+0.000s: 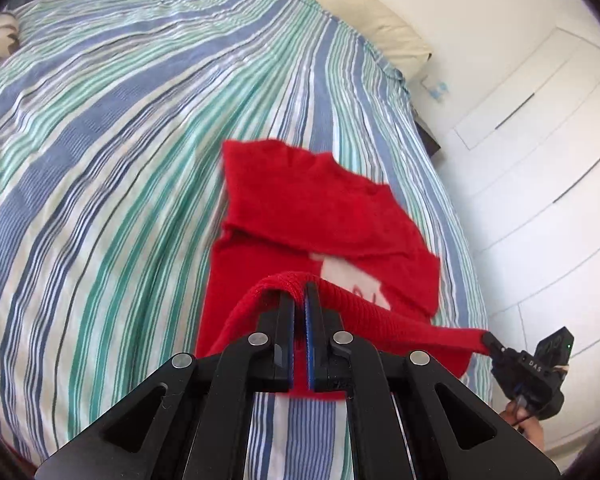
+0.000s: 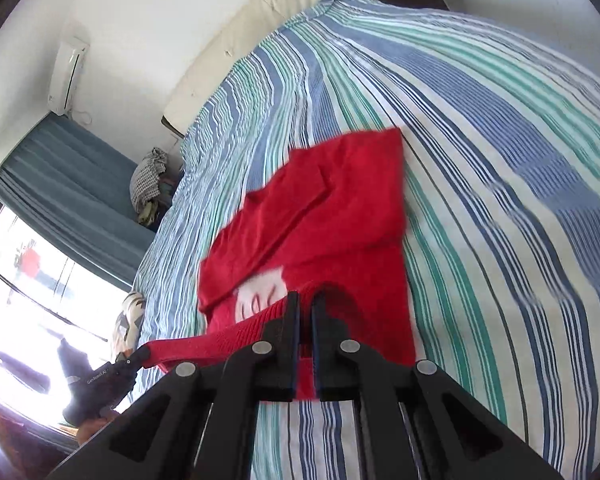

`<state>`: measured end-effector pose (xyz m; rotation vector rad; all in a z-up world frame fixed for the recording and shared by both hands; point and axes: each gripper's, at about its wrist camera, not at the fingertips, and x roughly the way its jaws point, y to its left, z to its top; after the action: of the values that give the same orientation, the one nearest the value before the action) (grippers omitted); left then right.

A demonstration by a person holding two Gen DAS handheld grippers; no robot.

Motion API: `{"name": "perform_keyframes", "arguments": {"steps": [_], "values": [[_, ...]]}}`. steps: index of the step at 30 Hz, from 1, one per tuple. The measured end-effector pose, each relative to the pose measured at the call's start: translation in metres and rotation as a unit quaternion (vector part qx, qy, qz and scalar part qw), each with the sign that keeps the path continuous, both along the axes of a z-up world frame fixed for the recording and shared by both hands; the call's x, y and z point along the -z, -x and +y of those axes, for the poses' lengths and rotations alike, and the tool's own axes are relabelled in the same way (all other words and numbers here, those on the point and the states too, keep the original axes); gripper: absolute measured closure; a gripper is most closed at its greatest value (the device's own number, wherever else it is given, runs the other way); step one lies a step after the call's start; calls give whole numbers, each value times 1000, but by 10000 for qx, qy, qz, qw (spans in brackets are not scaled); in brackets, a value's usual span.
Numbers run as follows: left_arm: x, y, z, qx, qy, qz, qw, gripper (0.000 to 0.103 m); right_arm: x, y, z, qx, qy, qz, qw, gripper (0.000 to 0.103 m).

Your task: Fold small clothes

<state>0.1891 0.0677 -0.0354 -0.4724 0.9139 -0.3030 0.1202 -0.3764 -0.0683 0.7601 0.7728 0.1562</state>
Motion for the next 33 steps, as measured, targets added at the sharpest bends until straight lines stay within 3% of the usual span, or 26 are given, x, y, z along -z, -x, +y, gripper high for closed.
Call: {"name": "perform_keyframes", "arguments": {"steps": [6,11,12,14,15,18,21,23,25,27,29,30,31,33], "values": [[7,-127,-26,-108,-464,-128,9988,101,-4,-132,-5,45,388,-152,9991,98],[41,-213,-42,-171,-891,235,9956,97,27,-218,-12,63,581,74,9983,98],[50,-222,-40,-264,-1006,356,9939,92,37,-229,-14,44,485,144,9987,97],[60,-239,-32,-616,-1238,567,9888,67,54,-244,-17,172,509,310,9981,85],[62,-243,-25,-798,-1238,608,9872,47,59,-245,-19,282,552,353,9975,70],[50,-237,-3,-972,-972,394,9897,40,52,-233,-26,497,628,184,9966,66],[28,-208,-1,-732,-1038,54,9919,39,21,-207,-6,33,1257,-239,9918,66],[16,-173,-12,-332,-1136,-274,9926,28,6,-182,21,-651,1436,-577,9858,66],[17,-136,-26,5,-1363,-566,9890,6,7,-154,46,-1411,1426,-724,9770,60],[34,-105,-42,361,-1714,-572,9829,5,30,-131,61,-1864,1661,-407,9675,58],[63,-89,-54,617,-2264,-149,9720,6,72,-114,53,-1613,2276,476,9591,59],[72,-82,-57,615,-2455,71,9674,18,85,-102,40,-1429,2201,684,9625,68],[76,-72,-55,591,-2490,185,9665,25,83,-88,30,-1200,2038,563,9700,70],[68,-44,-50,539,-2196,158,9740,22,66,-62,25,-869,2094,549,9724,67]]}}
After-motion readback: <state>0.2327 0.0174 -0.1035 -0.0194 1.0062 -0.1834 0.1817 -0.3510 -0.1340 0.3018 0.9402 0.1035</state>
